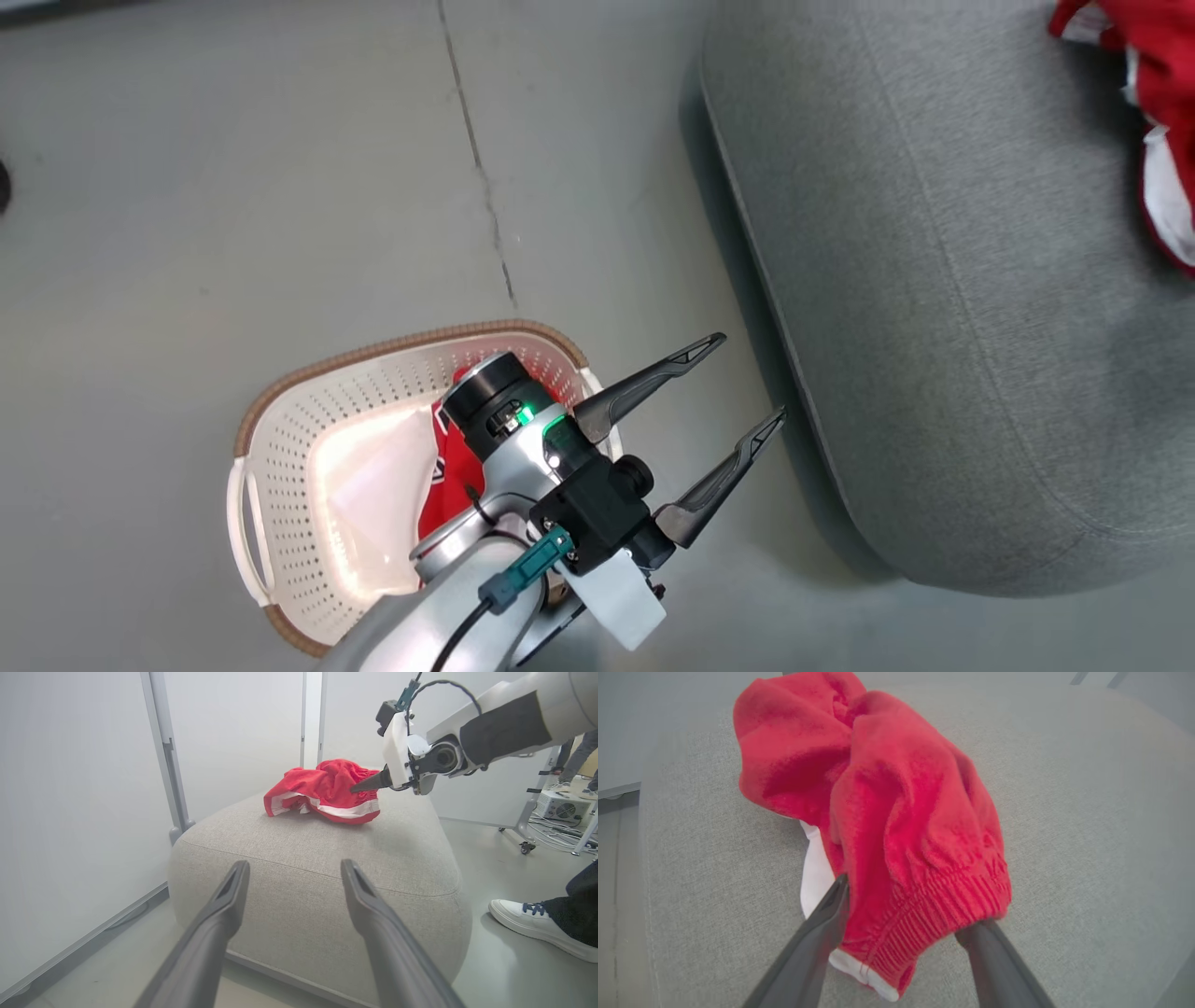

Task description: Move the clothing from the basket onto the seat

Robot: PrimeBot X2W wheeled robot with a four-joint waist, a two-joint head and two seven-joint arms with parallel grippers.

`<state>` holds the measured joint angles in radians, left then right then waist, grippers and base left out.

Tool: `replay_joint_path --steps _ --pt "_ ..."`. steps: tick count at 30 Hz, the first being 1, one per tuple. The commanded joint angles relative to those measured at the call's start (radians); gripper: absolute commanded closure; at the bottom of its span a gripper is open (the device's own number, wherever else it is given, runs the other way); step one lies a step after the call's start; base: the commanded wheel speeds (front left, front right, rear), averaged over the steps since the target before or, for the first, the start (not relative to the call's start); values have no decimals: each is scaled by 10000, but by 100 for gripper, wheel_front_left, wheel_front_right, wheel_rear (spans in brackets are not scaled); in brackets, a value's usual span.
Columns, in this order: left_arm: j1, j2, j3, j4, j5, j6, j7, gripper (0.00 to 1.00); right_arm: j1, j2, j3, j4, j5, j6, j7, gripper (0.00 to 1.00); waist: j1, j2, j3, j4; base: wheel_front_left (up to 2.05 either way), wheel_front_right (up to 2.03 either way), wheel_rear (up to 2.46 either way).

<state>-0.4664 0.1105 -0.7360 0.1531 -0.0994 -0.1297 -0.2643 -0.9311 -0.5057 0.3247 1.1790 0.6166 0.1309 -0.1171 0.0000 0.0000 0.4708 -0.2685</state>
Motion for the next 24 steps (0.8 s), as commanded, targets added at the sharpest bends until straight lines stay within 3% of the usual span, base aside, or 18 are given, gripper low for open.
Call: replay_joint_path --steps 1,7,14,20,24 --pt "180 -21 60 -1 -80 -9 -1 0 127 -68 147 56 -66 -1 119 0 0 0 -516 -104 0 0 0" --pt "735 -268 376 -168 -164 -9 -1 0 382 -216 854 -62 -203 -1 391 0 0 0 -1427 -149 0 0 0" --pt "1444 -472 774 -300 -263 -9 -1 0 908 -404 1346 -1205 -46 -1 -649 0 0 0 -2498 -55 0 0 0" --pt "2050 -565 1180 -432 -303 -8 -1 0 1823 -582 1078 -3402 394 -1 -1450 0 0 0 -3316 216 0 0 0" --pt "2436 -580 1487 -596 -400 31 1 0 2947 -511 99 -5655 110 0 -1478 0 0 0 -3742 557 0 0 0"
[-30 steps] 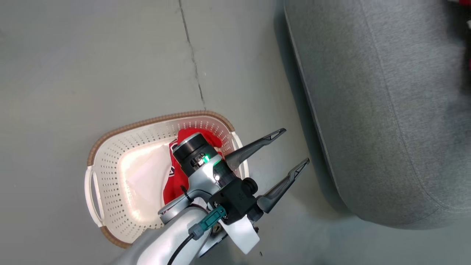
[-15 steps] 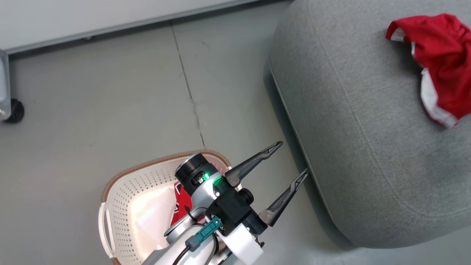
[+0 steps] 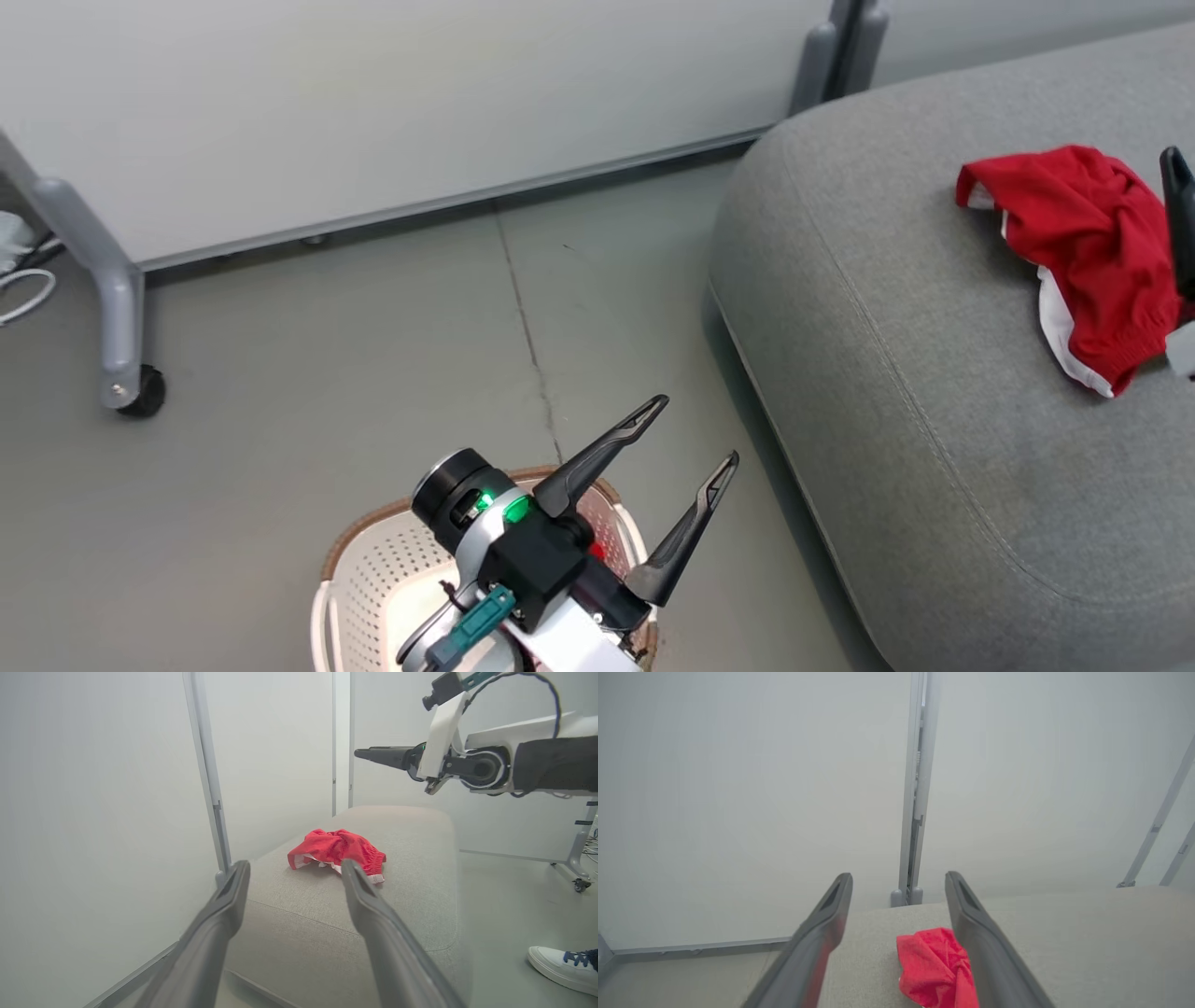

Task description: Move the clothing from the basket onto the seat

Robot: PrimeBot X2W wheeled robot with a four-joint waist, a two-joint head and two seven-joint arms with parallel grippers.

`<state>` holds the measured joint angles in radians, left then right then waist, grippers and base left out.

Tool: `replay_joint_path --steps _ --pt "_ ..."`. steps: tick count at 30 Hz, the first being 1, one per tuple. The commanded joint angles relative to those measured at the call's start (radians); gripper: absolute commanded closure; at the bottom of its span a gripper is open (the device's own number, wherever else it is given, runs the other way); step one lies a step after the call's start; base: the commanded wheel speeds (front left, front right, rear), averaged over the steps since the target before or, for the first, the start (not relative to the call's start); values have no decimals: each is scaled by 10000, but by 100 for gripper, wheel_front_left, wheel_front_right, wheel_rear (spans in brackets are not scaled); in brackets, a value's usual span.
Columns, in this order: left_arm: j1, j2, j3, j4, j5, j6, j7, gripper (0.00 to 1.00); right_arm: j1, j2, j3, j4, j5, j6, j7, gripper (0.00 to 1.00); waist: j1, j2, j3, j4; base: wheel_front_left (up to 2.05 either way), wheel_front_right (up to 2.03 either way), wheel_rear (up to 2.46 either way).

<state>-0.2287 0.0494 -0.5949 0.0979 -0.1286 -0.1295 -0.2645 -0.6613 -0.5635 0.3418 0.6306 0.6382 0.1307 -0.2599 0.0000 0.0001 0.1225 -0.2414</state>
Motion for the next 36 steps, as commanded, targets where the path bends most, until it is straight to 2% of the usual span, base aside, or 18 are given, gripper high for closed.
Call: replay_joint_path --steps 1,3,4,5,9,15,22,30,36 --pt "136 35 149 -93 -139 54 3 0 621 193 -342 -731 -211 2 -48 0 0 -1 -315 384 0 0 0" --pt "240 32 306 -147 -201 91 1 0 1349 450 -839 -1852 -520 2 -52 0 0 -1 -422 600 0 0 0" --pt "240 32 306 -147 -201 91 1 0 1349 450 -839 -1852 -520 2 -52 0 0 -1 -422 600 0 0 0" --pt "306 31 397 -170 -263 116 1 0 1699 572 -1049 -2348 -713 2 -51 0 0 -1 -478 711 0 0 0" --pt "550 24 789 -210 -493 243 1 0 3073 1339 -1595 -4002 -1373 2 -53 0 0 -1 -713 1194 0 0 0" --pt "906 32 1398 18 -573 542 1 0 4673 2500 -2151 -5396 -1950 2 -54 0 0 -1 -967 1947 0 0 0" --pt "1387 23 2277 536 -647 1150 3 0 6062 3528 -2536 -5796 -2740 2 -57 0 0 -1 -1135 2685 0 0 0" --pt "1908 24 2825 840 -754 1343 2 0 6983 4553 -3215 -6061 -3712 2 -57 0 0 -1 -1235 3192 0 0 0" --pt "2120 21 2803 1176 -595 1510 2 0 7278 4914 -3365 -6007 -3903 2 -58 0 0 -1 -1201 3300 0 0 0"
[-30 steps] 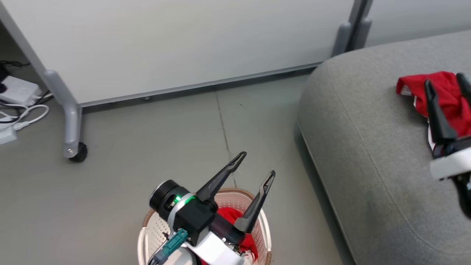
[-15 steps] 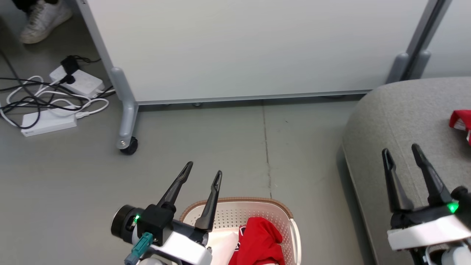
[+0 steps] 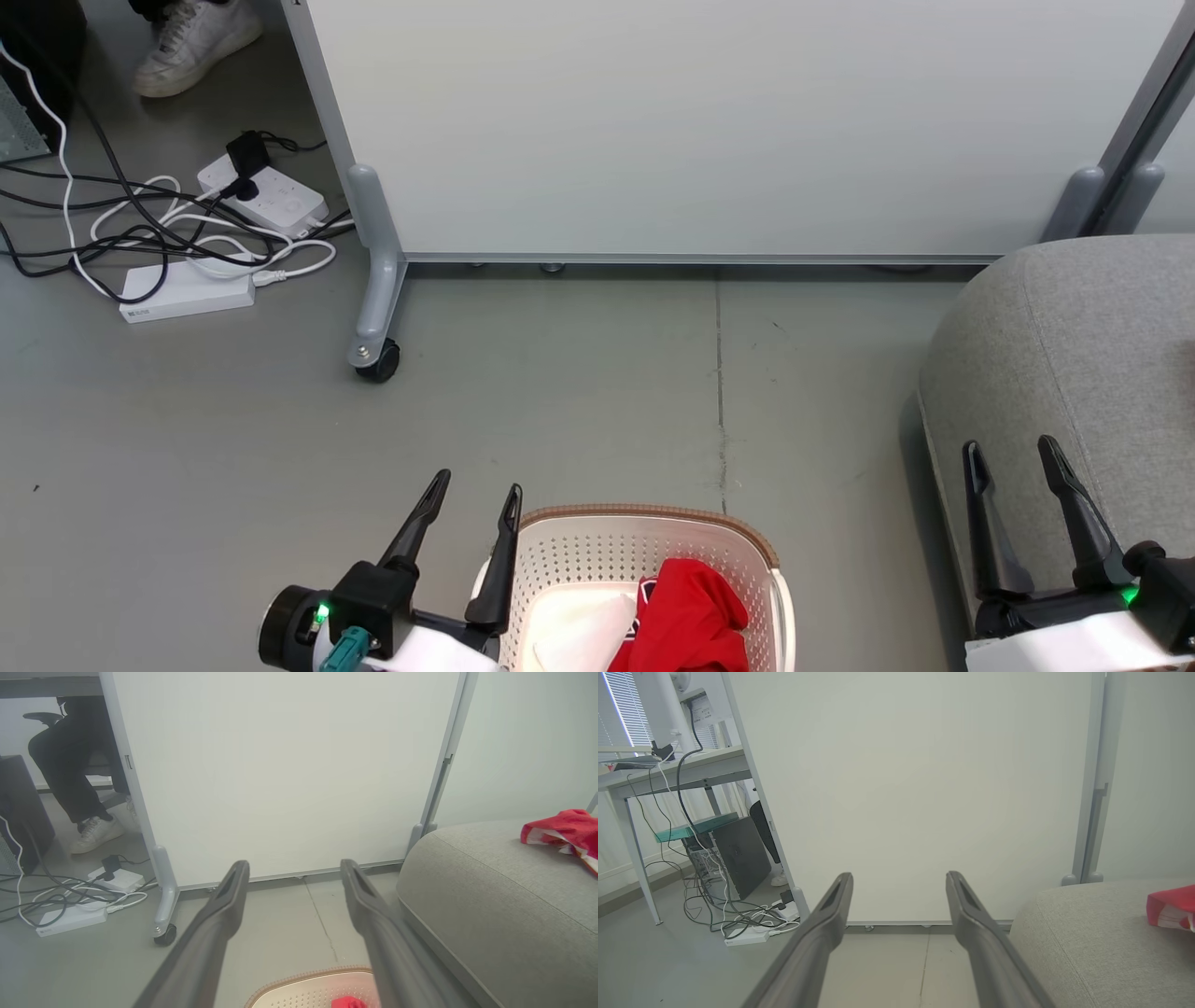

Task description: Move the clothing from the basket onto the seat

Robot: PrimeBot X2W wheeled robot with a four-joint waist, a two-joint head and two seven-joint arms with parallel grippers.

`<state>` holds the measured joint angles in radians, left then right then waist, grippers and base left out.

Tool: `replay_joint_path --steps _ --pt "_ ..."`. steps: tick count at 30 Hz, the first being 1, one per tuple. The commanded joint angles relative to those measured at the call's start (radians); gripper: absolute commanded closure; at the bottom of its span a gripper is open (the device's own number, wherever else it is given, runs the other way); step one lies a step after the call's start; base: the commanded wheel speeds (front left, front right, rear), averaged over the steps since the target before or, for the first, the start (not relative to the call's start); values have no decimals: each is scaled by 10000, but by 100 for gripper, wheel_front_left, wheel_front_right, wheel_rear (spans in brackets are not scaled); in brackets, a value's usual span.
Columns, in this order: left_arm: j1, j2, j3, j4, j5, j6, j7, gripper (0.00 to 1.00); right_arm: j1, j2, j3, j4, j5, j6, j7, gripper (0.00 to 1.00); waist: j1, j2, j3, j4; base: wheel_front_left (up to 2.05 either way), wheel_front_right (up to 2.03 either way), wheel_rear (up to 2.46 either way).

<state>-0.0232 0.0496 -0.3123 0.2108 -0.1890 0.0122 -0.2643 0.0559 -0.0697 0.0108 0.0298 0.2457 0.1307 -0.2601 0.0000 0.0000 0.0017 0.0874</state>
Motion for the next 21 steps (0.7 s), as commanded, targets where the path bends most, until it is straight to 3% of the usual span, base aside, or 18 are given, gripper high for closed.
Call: replay_joint_path --steps 1,6,21 --pt "86 22 -33 84 -78 173 0 0 145 16 -89 4 -5 2 -56 0 0 0 10 18 0 0 0" --pt "154 25 -91 212 -290 486 0 0 144 115 -209 103 -83 2 -56 0 0 0 12 2 0 0 0" --pt "88 25 -147 286 -349 522 0 0 108 168 -131 338 -98 2 -55 0 0 0 18 -31 0 0 0"
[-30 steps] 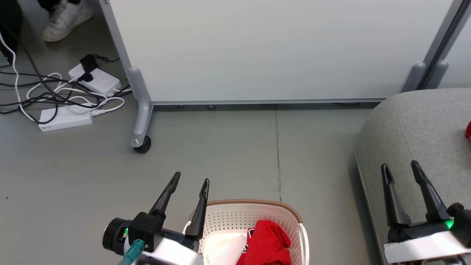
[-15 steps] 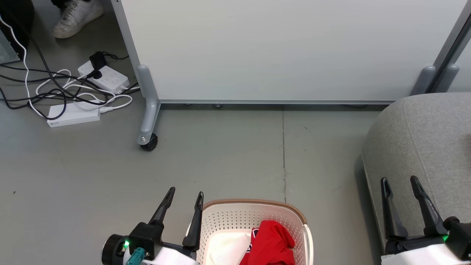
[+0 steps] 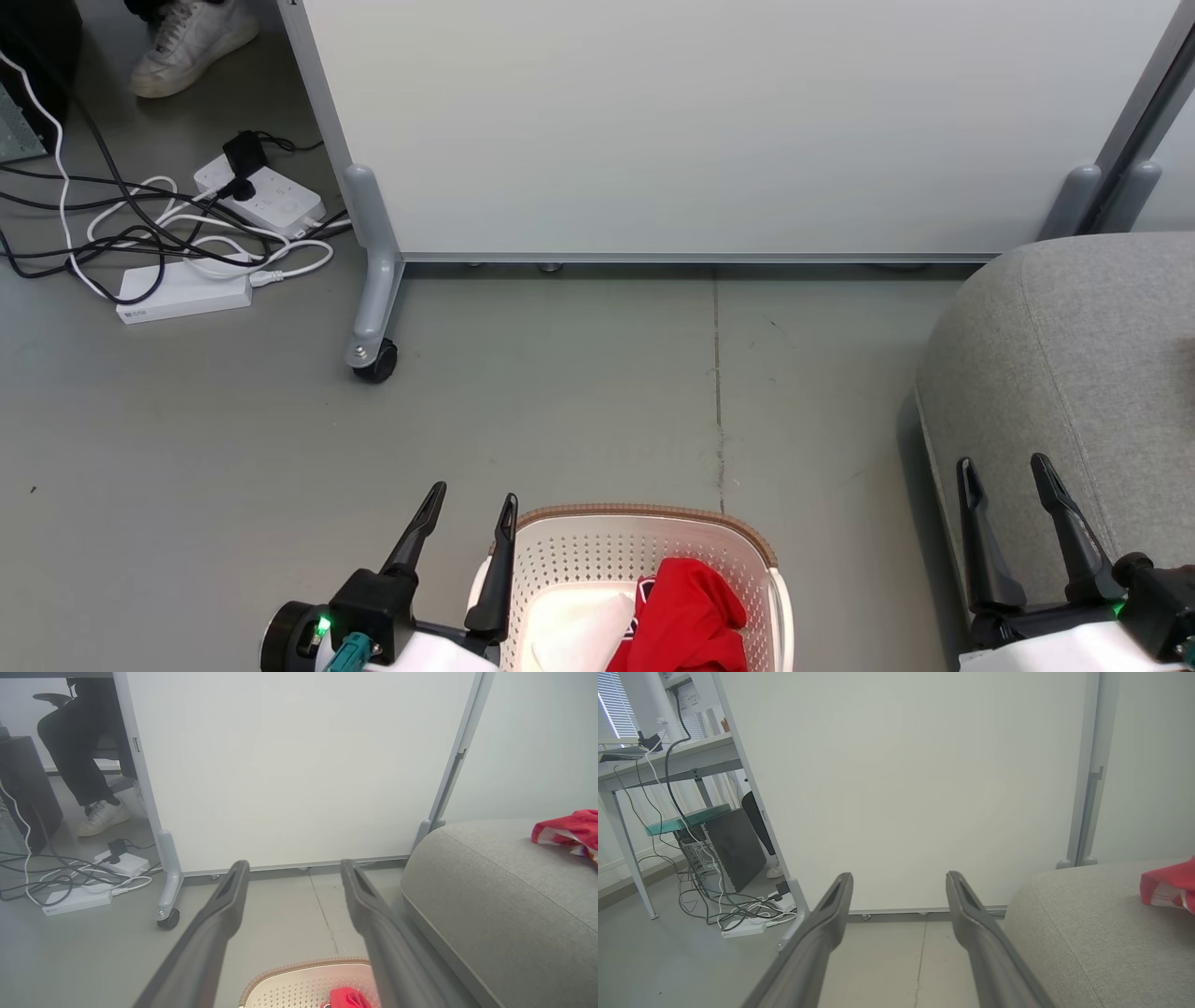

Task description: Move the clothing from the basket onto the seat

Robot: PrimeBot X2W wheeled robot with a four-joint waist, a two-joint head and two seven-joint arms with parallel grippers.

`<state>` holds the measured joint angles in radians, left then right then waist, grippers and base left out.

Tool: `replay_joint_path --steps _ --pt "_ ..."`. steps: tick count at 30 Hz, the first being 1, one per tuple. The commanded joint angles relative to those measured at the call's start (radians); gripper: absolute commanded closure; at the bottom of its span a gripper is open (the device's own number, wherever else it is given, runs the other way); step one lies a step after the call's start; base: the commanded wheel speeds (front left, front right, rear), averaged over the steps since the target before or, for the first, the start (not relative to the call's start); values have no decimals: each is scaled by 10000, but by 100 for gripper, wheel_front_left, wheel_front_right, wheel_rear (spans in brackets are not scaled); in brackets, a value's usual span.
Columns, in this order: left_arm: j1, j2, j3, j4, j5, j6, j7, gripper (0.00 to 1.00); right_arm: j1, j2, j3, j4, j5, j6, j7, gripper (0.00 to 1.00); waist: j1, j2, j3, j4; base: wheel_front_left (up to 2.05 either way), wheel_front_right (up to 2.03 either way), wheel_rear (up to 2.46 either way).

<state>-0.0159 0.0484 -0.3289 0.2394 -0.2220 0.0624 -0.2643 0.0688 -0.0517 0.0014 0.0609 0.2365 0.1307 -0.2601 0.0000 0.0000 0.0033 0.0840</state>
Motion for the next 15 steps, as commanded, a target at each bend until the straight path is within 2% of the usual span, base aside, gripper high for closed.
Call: replay_joint_path --steps 1,15 --pt "14 36 18 -6 -16 16 0 0 -35 -10 -43 28 9 2 -56 0 0 0 6 8 0 0 0" --pt "-41 36 -18 23 -12 -63 0 0 -143 -5 -9 -44 -17 2 -57 0 0 0 180 -60 0 0 0"
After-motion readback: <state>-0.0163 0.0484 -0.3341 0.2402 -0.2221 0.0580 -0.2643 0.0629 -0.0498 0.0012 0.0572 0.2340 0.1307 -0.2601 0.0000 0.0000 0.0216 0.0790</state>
